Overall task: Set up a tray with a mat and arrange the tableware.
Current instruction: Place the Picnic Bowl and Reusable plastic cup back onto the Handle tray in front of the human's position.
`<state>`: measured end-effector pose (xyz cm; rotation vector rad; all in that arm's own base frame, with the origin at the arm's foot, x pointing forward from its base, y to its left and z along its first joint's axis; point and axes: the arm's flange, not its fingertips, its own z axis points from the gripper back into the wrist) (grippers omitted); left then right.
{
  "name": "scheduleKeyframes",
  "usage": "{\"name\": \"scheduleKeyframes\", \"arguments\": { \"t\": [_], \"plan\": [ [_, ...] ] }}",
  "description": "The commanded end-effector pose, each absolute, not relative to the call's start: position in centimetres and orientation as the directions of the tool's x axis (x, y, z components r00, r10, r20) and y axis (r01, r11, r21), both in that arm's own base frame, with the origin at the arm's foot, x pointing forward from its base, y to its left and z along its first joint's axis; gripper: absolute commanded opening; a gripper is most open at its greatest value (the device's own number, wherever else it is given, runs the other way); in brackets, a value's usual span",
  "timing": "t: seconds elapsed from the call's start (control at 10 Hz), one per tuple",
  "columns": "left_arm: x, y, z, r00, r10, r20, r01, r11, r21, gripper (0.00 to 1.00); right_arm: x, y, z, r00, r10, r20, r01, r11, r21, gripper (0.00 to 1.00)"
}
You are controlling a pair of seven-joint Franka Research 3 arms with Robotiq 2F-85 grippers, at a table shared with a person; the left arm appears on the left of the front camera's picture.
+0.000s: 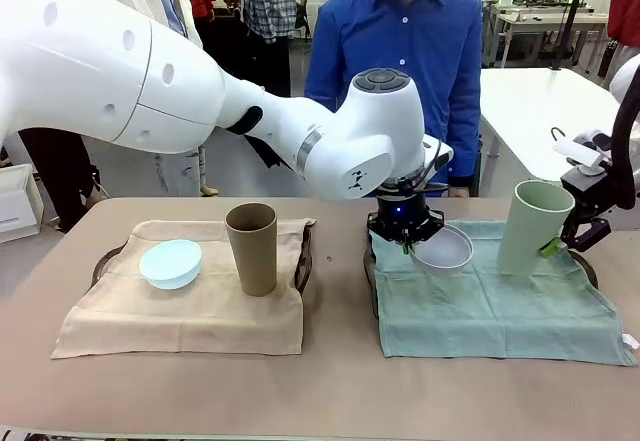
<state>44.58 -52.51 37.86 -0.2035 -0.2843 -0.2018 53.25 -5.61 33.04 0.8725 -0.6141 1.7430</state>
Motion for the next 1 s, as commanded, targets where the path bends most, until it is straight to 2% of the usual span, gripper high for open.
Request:
{"name": "scheduleKeyframes", "arguments": {
  "t": [0.0, 0.9],
  "plan": [
    [45.1, -52.8, 37.7, 0.928, -0.184, 0.323, 0.248, 0.954, -0.168, 0.04, 54.0, -4.9, 31.9, -0.156, 0.587, 0.795, -0.953, -0.301, 0.035, 0.84],
    [46.9, -52.9, 35.2, 0.944, -0.176, 0.278, 0.230, 0.958, -0.173, 0.04, 54.1, -5.1, 31.5, -0.147, 0.584, 0.798, -0.958, -0.285, 0.032, 0.84]
  ]
}}
